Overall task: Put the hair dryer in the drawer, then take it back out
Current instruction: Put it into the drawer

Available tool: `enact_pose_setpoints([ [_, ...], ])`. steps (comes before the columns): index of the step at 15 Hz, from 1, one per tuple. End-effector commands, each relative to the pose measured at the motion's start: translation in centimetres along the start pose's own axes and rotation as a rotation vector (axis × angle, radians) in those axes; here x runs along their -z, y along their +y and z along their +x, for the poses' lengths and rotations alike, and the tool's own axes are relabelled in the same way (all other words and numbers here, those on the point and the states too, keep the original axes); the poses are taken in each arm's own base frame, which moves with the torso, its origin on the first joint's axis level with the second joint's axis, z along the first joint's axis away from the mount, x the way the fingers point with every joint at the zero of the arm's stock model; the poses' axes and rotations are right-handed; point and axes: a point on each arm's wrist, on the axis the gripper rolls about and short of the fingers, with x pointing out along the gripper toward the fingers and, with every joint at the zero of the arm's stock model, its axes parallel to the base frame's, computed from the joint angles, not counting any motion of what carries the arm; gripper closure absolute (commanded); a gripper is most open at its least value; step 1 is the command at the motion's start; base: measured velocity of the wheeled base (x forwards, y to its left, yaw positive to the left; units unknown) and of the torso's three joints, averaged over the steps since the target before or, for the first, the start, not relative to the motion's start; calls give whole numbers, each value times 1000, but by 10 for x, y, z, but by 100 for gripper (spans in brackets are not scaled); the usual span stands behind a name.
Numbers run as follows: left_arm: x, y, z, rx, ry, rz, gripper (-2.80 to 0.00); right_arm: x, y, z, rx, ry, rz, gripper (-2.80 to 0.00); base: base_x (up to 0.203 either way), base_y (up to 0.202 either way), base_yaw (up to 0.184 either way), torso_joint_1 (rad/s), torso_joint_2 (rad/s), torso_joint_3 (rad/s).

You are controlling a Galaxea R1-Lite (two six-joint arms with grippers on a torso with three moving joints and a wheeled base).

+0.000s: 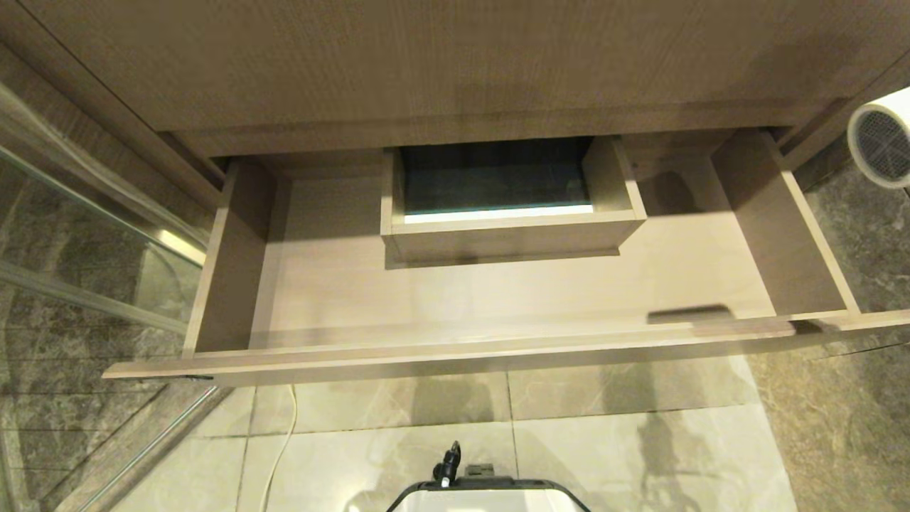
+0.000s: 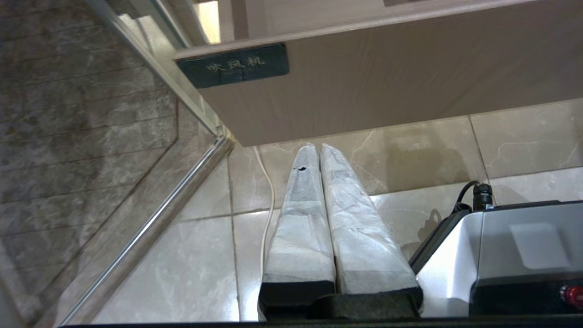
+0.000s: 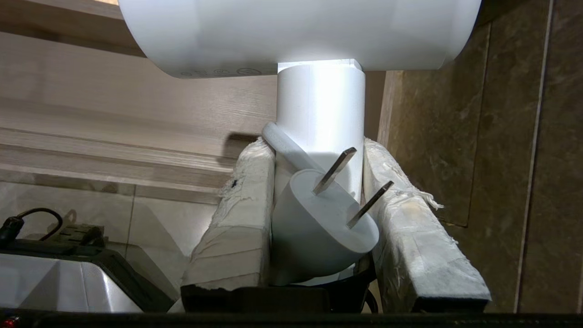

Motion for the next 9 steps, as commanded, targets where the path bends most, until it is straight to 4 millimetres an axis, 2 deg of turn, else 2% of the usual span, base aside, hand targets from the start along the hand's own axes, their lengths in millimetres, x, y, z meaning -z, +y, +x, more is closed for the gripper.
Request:
enact_pose_setpoints([
  [1, 1, 0, 0, 0, 2, 0, 0, -1, -4, 18, -17, 41, 5, 0, 0, 0, 0, -110, 354, 274],
  [4, 1, 0, 0, 1, 2, 0, 0, -10, -11, 41, -29, 56, 0, 0, 0, 0, 0, -8, 233, 199],
  [9, 1, 0, 0, 1, 2, 0, 0, -24, -26, 93, -56, 132, 15, 0, 0, 0, 0, 12, 127, 87],
])
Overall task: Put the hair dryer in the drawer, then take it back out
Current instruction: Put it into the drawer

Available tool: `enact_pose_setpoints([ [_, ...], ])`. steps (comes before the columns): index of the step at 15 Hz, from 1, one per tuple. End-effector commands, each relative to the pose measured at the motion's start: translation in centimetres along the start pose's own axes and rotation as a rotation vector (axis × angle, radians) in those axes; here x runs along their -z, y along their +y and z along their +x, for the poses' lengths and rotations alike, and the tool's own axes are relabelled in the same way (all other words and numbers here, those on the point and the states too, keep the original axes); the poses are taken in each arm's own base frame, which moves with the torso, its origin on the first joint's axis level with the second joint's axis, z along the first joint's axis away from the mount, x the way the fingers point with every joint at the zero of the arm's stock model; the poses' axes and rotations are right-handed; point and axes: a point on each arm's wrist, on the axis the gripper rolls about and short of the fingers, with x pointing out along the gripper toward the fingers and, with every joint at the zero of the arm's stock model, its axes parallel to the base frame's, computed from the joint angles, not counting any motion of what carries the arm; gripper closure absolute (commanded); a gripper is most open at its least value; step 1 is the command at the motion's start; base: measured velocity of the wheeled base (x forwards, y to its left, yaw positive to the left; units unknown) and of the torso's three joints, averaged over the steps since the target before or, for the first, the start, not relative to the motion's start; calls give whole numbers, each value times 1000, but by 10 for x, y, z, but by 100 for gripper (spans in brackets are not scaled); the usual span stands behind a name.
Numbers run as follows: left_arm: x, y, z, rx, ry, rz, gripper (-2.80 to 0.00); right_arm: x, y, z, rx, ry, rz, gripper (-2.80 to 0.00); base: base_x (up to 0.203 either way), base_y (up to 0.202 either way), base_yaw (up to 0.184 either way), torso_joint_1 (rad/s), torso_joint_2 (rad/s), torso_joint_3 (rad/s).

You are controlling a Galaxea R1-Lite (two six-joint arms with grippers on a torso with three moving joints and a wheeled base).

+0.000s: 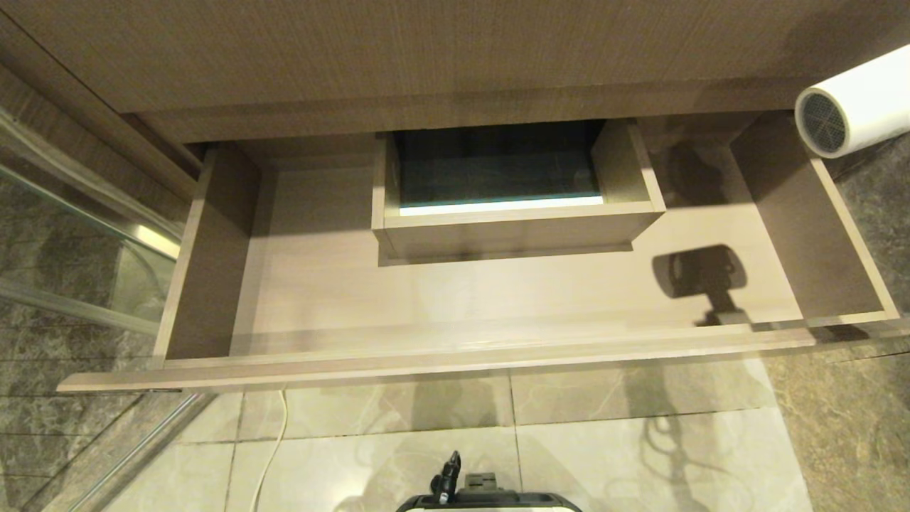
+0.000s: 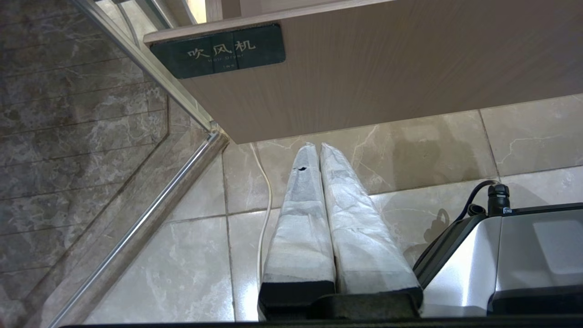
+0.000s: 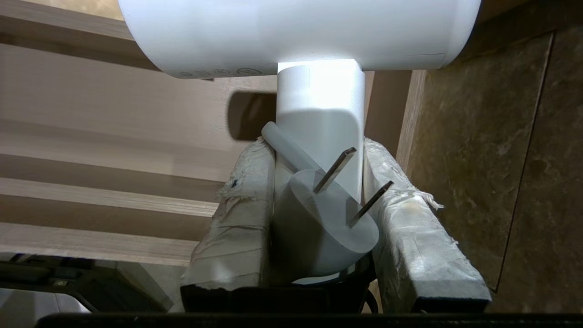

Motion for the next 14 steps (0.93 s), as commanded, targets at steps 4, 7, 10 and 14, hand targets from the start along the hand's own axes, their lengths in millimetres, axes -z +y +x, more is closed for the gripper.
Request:
enact_pose_setpoints([
  [4, 0, 0, 0, 0, 2, 0, 0, 6, -6, 83, -102, 169, 20, 0, 0, 0, 0, 15, 10, 39],
  [7, 0, 0, 0, 0, 2, 0, 0, 10, -11, 123, -128, 196, -17, 0, 0, 0, 0, 8, 5, 40],
  [10, 0, 0, 0, 0, 2, 0, 0, 15, -15, 163, -138, 200, -69, 0, 0, 0, 0, 5, 2, 21],
  [14, 0, 0, 0, 1, 1, 0, 0, 28, -21, 210, -163, 198, -222, 0, 0, 0, 0, 0, 0, 0],
])
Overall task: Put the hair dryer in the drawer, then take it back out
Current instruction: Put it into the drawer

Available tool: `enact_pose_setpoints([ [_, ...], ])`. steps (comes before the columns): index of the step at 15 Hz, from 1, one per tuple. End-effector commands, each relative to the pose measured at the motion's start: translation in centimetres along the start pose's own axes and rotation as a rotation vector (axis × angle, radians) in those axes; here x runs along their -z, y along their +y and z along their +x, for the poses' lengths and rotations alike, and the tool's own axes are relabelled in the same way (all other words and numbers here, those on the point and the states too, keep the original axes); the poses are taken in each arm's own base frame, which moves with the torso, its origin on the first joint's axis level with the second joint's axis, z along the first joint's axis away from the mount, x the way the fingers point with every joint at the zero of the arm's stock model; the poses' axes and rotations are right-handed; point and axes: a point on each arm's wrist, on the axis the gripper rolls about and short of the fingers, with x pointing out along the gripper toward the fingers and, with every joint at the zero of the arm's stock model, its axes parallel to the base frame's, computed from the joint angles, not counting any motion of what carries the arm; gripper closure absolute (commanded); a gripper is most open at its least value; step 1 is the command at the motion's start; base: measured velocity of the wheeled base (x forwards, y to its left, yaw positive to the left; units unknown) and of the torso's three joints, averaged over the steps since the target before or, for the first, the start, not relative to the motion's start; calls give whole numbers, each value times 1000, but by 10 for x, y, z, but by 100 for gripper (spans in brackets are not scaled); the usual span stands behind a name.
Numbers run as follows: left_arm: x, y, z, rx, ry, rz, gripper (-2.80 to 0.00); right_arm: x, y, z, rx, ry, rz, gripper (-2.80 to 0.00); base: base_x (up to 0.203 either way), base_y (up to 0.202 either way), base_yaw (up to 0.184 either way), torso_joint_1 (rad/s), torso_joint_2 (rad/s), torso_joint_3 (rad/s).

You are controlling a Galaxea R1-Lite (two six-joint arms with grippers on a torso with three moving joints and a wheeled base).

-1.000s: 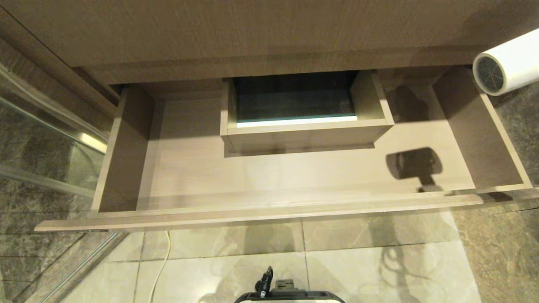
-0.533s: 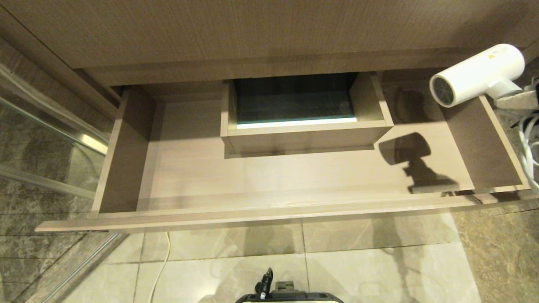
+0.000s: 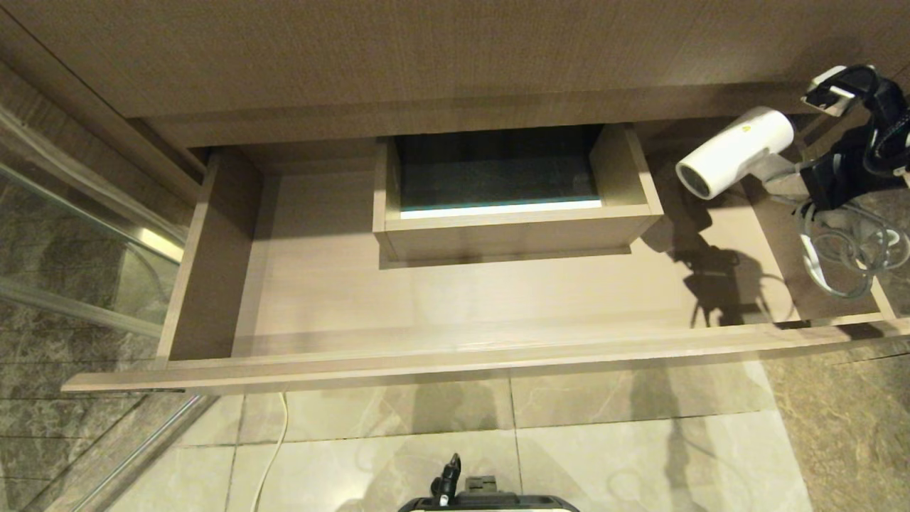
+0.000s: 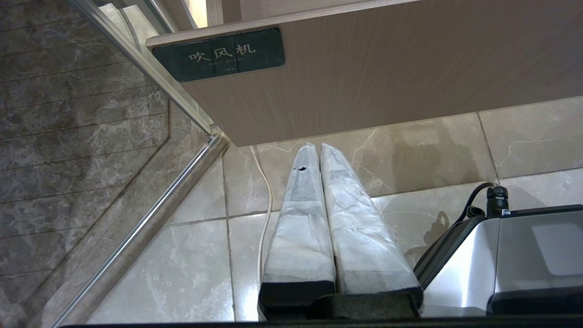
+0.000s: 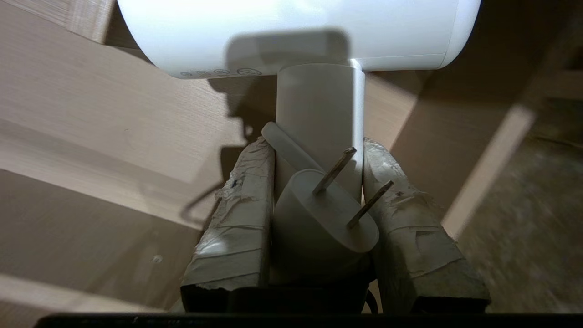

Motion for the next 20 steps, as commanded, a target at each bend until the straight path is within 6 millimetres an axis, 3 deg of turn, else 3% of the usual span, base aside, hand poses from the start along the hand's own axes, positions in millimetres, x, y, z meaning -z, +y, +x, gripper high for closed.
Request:
enact_pose_setpoints([
  [1, 0, 0, 0, 0, 1, 1, 0, 13, -2, 40, -44, 45, -1, 0, 0, 0, 0, 0, 0, 0],
  [6, 0, 0, 0, -1, 2, 1, 0, 22, -3, 79, -127, -27, 23, 0, 0, 0, 0, 0, 0, 0],
  [13, 0, 0, 0, 0, 2, 1, 0, 33, -10, 133, -82, -98, -15, 0, 0, 0, 0, 0, 0, 0],
  [17, 0, 0, 0, 0, 1, 1, 0, 40, -12, 145, -78, -92, -15, 0, 0, 0, 0, 0, 0, 0],
  [18, 0, 0, 0, -1, 2, 1, 0, 41, -11, 146, -80, -87, -14, -280, 0, 0, 0, 0, 0, 0],
  [20, 0, 0, 0, 0, 1, 1, 0, 44, -10, 147, -84, -78, -13, -280, 0, 0, 0, 0, 0, 0],
])
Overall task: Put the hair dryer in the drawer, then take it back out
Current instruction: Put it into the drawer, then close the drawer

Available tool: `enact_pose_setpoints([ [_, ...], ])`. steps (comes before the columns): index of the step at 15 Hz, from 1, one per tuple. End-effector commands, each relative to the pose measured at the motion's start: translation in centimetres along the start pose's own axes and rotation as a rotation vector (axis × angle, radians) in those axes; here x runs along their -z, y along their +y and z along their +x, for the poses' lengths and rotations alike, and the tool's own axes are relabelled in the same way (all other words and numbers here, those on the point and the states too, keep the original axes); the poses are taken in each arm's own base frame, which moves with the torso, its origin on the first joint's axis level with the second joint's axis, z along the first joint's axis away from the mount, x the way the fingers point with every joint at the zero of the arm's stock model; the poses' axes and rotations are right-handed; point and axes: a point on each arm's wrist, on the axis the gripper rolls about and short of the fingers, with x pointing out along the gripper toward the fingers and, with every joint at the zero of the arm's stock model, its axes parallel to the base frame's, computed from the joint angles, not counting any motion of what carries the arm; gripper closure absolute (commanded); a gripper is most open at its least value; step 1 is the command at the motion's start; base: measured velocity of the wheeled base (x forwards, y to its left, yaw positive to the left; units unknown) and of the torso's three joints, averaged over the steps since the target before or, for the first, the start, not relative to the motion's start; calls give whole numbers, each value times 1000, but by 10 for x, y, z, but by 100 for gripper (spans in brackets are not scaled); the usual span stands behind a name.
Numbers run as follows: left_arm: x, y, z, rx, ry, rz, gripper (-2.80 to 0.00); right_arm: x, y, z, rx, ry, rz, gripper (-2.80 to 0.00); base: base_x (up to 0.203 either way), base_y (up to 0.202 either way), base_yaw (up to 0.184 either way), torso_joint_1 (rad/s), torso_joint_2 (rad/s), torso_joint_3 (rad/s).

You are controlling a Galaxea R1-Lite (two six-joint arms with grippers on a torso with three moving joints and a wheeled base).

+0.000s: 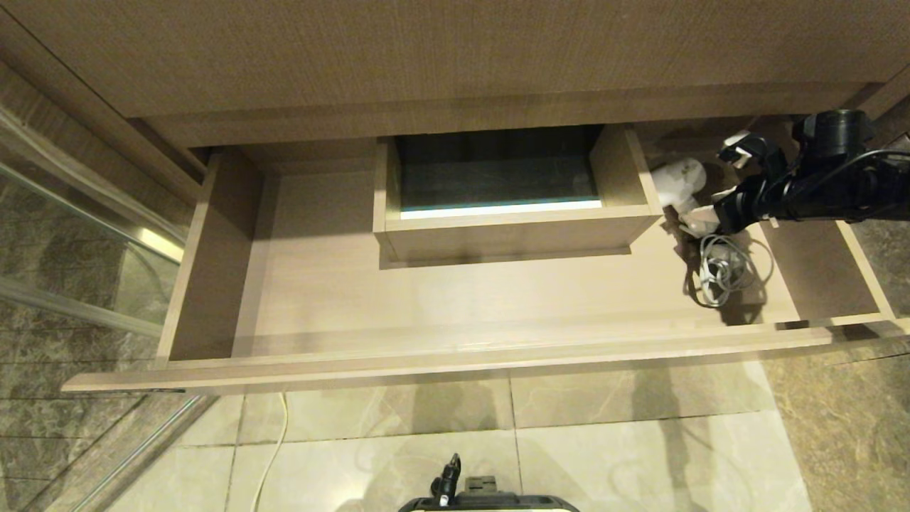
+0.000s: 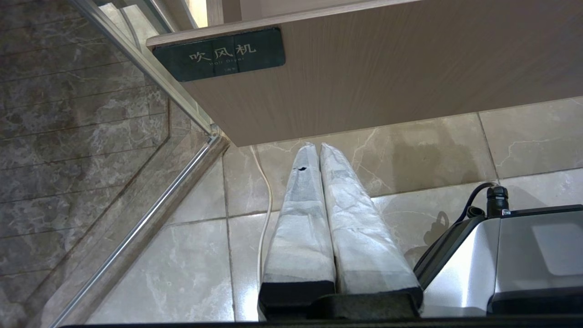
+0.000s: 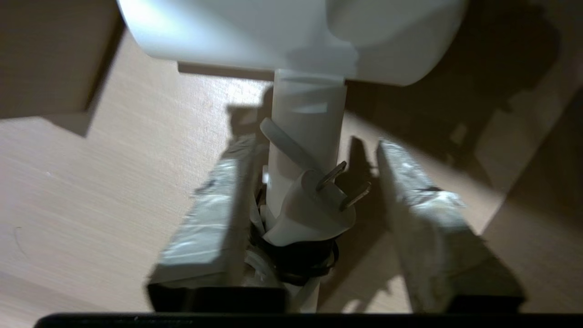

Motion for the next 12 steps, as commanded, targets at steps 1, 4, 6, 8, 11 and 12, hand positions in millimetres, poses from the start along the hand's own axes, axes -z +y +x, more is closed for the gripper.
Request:
enact_pose_setpoints([
  [1, 0, 0, 0, -1, 1, 1, 0, 1, 0, 0, 2, 5, -1, -280, 0, 0, 0, 0, 0, 0],
  [4, 0, 0, 0, 1, 1, 1, 0, -16, -5, -24, 34, -29, 4, -280, 0, 0, 0, 0, 0, 0],
  [6, 0, 0, 0, -1, 1, 1, 0, -32, -8, -59, 63, -53, 15, -280, 0, 0, 0, 0, 0, 0],
  [8, 0, 0, 0, -1, 1, 1, 0, -47, -6, -105, 91, -68, 22, -280, 0, 0, 0, 0, 0, 0],
  [11, 0, 0, 0, 1, 1, 1, 0, -60, 13, -181, 103, -50, 40, 0, 0, 0, 0, 0, 0, 0],
  [12, 0, 0, 0, -1, 1, 1, 0, -57, 25, -204, 90, -20, 54, 0, 0, 0, 0, 0, 0, 0],
])
